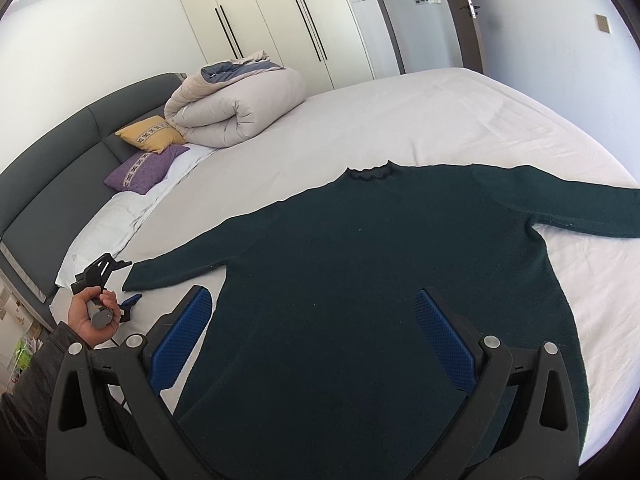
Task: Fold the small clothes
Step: 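Grasp the sweater sleeve cuff with the left gripper and lift it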
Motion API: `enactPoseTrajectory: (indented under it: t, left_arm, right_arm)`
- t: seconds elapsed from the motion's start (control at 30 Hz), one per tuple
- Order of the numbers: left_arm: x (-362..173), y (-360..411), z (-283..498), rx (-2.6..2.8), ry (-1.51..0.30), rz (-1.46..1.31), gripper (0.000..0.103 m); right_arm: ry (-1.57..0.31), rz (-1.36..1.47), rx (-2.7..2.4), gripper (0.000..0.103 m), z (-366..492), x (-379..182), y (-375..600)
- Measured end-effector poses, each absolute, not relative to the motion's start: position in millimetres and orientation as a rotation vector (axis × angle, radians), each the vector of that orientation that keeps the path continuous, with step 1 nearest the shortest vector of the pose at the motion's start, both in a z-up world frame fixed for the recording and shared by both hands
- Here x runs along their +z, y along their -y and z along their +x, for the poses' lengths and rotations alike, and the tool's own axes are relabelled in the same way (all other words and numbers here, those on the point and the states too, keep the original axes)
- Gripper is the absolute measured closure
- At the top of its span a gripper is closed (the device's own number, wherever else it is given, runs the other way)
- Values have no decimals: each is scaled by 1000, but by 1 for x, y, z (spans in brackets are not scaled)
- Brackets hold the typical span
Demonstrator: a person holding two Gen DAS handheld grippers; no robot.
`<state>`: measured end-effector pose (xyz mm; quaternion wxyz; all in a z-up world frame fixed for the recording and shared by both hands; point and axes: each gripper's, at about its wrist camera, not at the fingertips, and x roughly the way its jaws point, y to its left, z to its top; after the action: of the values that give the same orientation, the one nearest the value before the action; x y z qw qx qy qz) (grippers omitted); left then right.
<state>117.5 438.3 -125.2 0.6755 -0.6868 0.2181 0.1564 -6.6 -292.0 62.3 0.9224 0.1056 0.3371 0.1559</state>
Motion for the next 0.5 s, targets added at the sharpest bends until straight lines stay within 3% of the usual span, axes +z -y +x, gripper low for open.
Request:
enactPoseTrajectory:
  t: [0.13,0.17,0.2,0.27,0.5]
  left_arm:
    - [-119,-449,132,398,-487,-1476,29]
    - [-118,-452,141,410,-494,-1455,35]
    - [-118,-453,142,425,-514,-1426,44]
    - [-120,-455,155,467,-606,-1361,97]
    - [-49,-385,198,398,-672,-903,96]
  right_arm:
    - [-719,235,315,0,8,49,292]
    - [-725,240,314,0,12,46,293]
    - [-730,247,312,0,15,42,294]
    - [-732,258,307,0,18,38,296]
    - [-715,306,253,0,30,27,328]
